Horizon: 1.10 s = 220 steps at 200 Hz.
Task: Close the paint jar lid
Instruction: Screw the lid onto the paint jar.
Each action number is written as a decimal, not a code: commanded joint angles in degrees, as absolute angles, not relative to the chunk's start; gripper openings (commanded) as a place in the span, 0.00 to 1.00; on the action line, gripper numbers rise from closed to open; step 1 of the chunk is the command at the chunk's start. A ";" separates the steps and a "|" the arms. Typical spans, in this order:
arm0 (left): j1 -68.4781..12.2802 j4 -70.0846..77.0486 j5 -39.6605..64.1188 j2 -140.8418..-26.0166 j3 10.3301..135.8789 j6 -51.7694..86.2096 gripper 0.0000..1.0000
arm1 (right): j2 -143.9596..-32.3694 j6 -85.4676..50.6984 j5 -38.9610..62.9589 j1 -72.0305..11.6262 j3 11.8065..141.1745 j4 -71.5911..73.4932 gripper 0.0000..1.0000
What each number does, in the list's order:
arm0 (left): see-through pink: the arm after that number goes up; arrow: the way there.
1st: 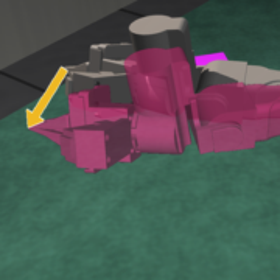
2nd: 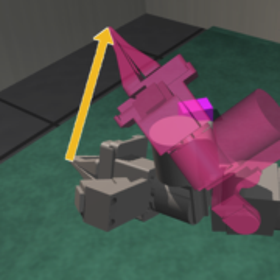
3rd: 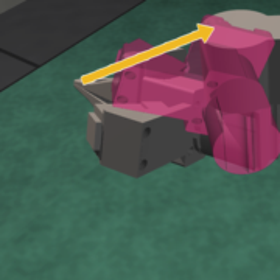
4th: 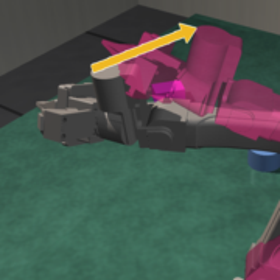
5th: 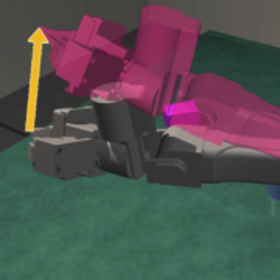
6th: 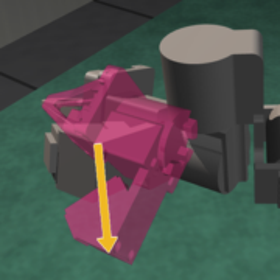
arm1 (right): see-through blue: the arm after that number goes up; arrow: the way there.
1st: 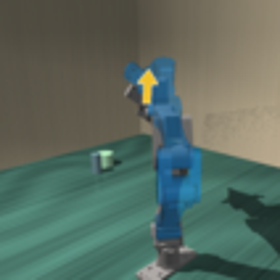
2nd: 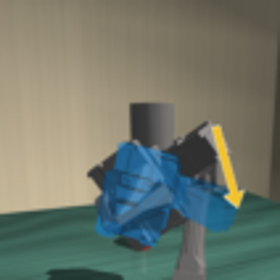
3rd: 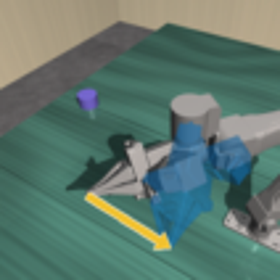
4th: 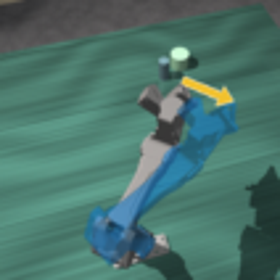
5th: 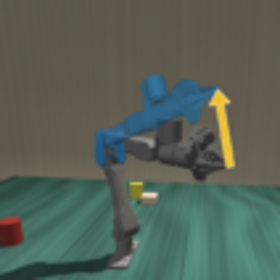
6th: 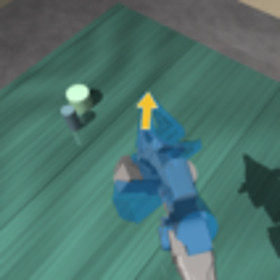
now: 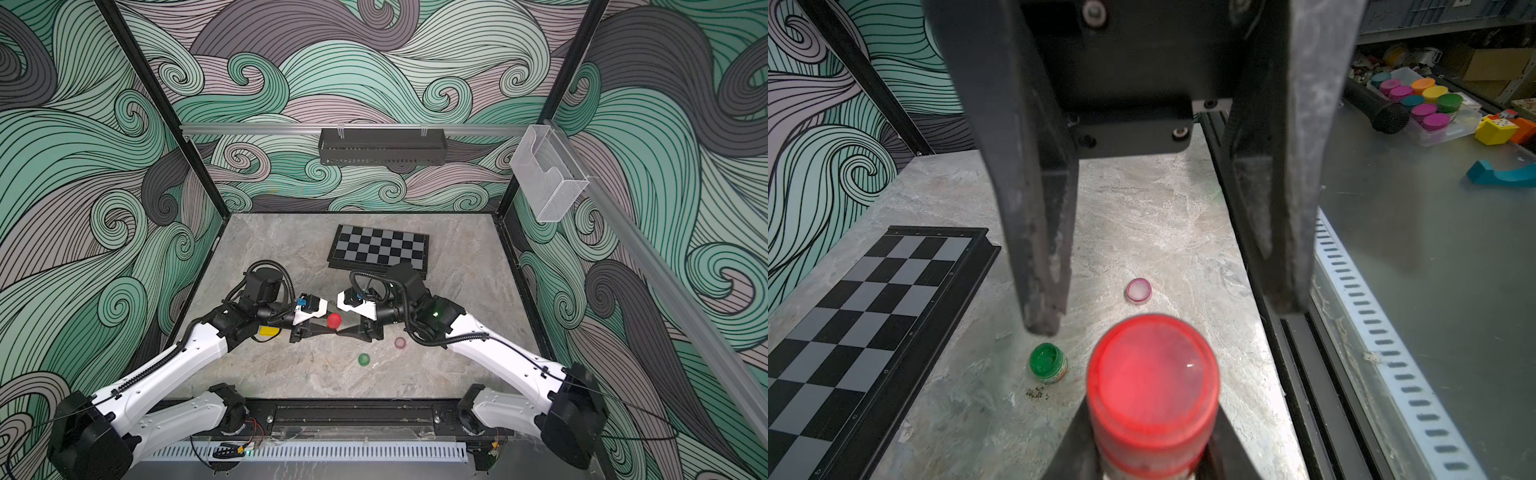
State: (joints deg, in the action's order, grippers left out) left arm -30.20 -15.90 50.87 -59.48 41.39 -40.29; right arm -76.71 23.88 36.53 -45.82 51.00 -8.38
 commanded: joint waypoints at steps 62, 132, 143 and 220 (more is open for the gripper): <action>-30.45 -17.14 53.09 -59.85 44.02 -42.28 0.26 | -80.63 27.47 34.54 -47.98 54.94 -7.11 0.52; -30.42 -17.23 52.55 -59.95 44.12 -42.36 0.26 | -81.47 26.63 32.38 -48.25 55.28 -7.06 0.31; -30.41 -17.15 52.41 -59.96 44.11 -42.36 0.26 | -81.54 26.21 32.01 -48.33 55.13 -7.18 0.28; -30.41 -13.73 49.92 -59.01 43.35 -41.12 0.25 | -81.56 12.37 17.93 -50.71 53.41 -1.25 0.12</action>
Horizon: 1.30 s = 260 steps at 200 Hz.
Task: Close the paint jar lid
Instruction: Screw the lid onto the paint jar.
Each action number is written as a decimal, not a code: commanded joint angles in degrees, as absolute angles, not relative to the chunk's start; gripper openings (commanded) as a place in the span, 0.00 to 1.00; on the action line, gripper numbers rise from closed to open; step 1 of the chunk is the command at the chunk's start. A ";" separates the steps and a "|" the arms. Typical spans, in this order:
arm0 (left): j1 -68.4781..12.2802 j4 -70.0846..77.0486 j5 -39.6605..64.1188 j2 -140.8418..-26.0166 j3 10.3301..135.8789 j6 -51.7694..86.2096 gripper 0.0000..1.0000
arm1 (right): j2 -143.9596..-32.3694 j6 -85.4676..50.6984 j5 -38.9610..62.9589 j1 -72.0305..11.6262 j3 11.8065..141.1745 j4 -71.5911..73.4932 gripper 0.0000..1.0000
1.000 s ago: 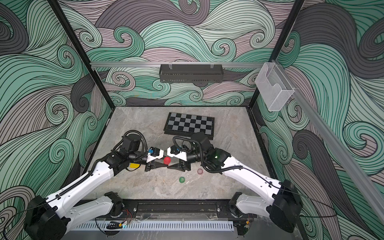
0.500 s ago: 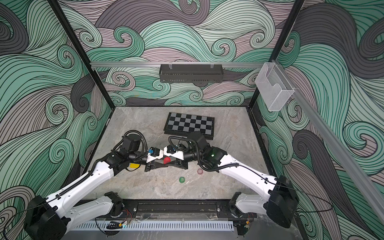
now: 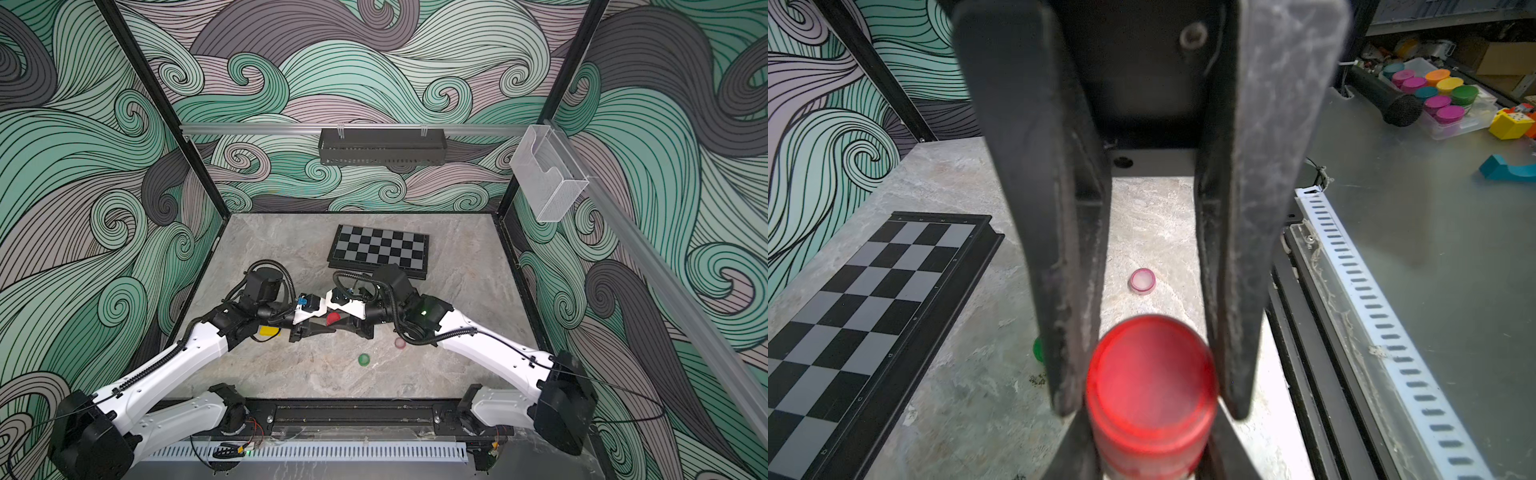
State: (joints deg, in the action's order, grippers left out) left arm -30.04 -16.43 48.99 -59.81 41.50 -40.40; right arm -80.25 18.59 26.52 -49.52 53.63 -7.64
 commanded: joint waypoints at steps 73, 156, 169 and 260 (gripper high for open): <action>-30.43 -6.50 42.62 -57.09 40.89 -37.32 0.25 | -82.87 -10.82 -7.94 -56.99 54.29 -2.70 0.07; -30.50 -1.76 38.40 -56.17 39.30 -34.39 0.25 | -89.63 -30.67 -27.61 -65.06 62.24 -12.11 0.05; -30.50 -1.85 38.39 -56.28 39.31 -34.28 0.25 | -90.80 -32.36 -27.41 -65.68 63.26 -12.63 0.05; -30.45 -5.41 40.43 -56.34 40.26 -36.57 0.25 | -85.82 -21.76 -14.14 -63.30 59.36 -6.73 0.39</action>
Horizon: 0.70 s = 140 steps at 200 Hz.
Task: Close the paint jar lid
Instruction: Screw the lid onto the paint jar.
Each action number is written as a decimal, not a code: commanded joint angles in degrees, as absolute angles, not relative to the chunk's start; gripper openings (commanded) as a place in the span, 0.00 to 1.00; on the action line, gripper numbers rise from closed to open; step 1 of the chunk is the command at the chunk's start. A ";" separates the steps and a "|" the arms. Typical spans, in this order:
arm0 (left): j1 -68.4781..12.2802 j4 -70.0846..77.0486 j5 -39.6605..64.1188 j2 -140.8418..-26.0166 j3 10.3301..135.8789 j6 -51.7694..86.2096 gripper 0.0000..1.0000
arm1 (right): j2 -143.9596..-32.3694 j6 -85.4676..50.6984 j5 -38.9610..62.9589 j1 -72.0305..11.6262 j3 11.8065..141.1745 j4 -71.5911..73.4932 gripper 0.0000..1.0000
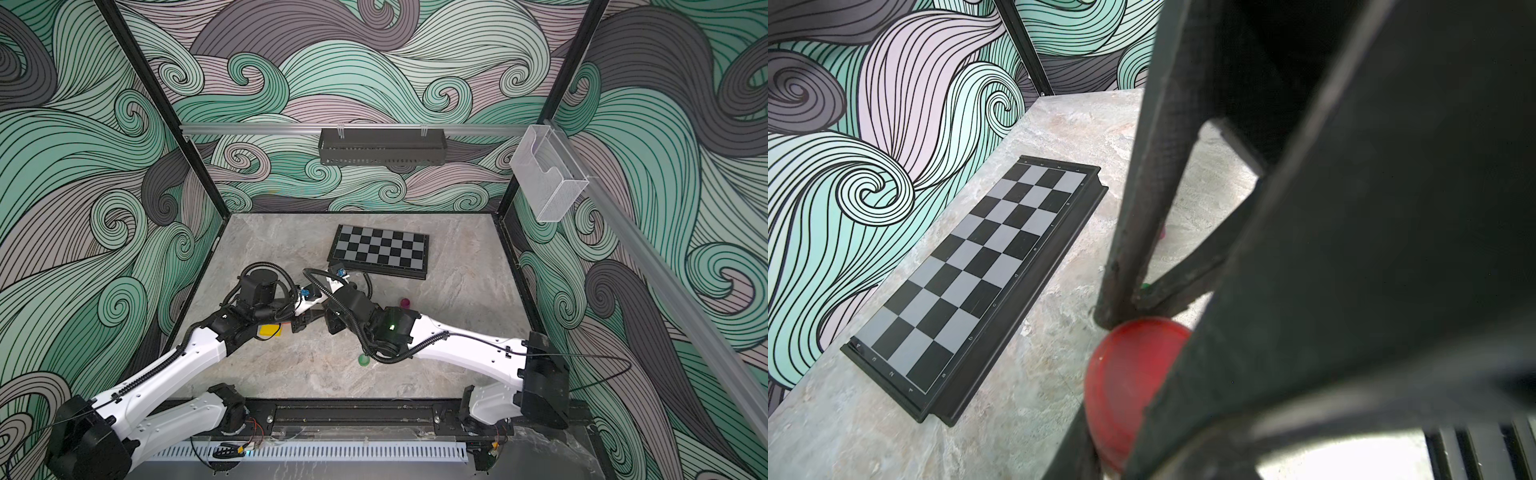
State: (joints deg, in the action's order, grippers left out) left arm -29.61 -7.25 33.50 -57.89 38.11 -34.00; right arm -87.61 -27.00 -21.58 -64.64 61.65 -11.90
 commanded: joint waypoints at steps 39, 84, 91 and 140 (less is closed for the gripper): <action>-30.52 -8.31 43.11 -56.45 40.79 -38.13 0.25 | -76.29 -6.22 0.19 -57.56 52.33 -2.68 0.71; -30.50 -12.86 50.27 -57.71 41.89 -40.87 0.25 | -68.19 7.72 25.86 -46.49 45.67 -1.95 0.76; -30.50 -13.95 51.44 -58.12 42.38 -41.42 0.25 | -68.01 9.76 29.96 -45.37 45.53 -2.44 0.76; -30.50 -19.51 57.78 -61.11 44.74 -44.55 0.25 | -70.66 22.79 39.95 -43.97 46.47 -3.33 0.67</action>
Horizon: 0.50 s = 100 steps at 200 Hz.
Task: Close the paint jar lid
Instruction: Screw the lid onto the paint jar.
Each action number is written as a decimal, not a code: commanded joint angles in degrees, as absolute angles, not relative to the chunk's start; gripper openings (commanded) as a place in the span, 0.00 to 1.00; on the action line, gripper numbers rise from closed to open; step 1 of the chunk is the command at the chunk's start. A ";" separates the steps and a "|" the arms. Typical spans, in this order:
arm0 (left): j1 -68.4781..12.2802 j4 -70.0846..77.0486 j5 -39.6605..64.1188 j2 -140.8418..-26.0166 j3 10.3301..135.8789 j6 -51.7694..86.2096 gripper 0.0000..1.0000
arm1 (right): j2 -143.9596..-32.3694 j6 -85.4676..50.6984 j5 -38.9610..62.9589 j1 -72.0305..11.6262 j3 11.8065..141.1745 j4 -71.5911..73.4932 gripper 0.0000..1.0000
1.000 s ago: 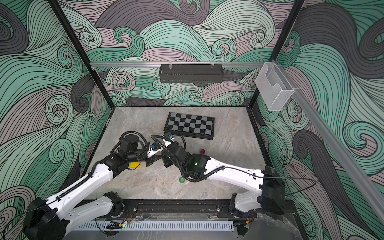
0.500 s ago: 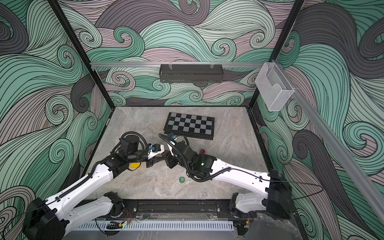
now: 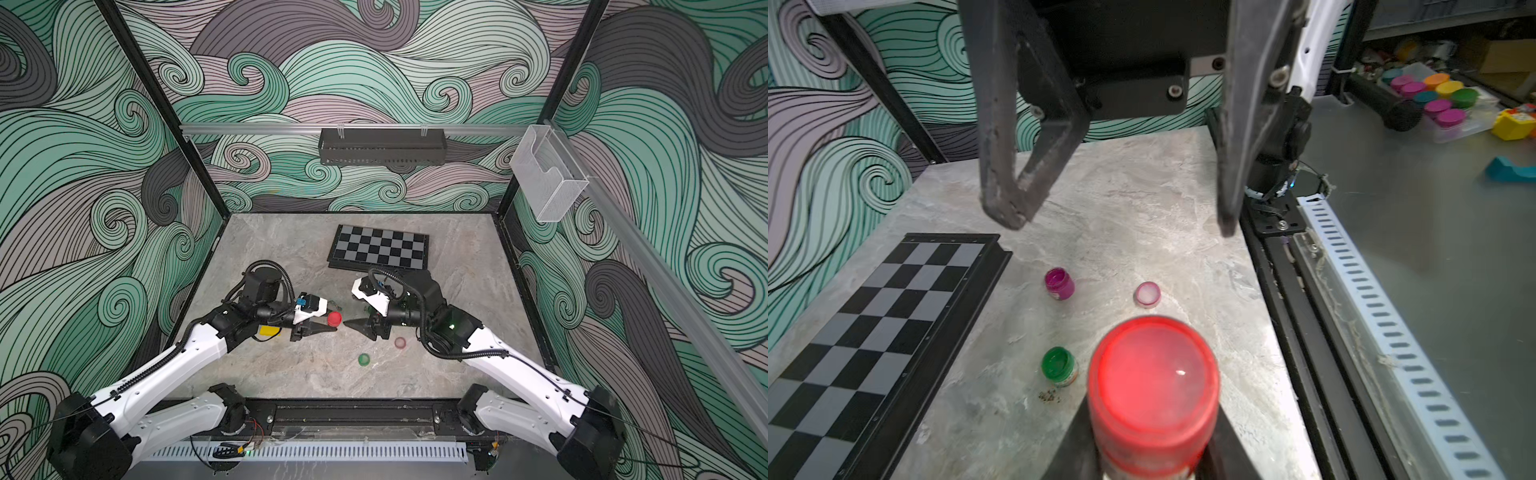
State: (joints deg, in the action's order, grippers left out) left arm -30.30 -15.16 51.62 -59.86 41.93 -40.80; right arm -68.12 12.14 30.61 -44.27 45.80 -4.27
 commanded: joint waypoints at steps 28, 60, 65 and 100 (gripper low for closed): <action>-30.50 -21.00 58.36 -62.13 45.51 -45.77 0.25 | -74.24 24.80 41.32 -43.99 49.11 -4.77 0.62; -30.54 -21.08 58.34 -62.53 45.61 -45.95 0.26 | -76.91 23.99 41.59 -44.50 50.00 -3.00 0.54; -30.53 -21.09 58.33 -62.57 45.55 -45.88 0.25 | -77.14 24.08 41.62 -44.68 50.03 -2.90 0.54; -30.50 -21.08 58.39 -62.87 45.64 -45.88 0.26 | -79.04 25.31 39.64 -46.57 51.17 -3.51 0.52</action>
State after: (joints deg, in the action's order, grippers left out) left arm -30.30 -19.92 56.03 -62.48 43.16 -43.62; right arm -77.30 22.00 39.24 -45.23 48.56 -4.71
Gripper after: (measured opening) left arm 0.314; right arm 0.529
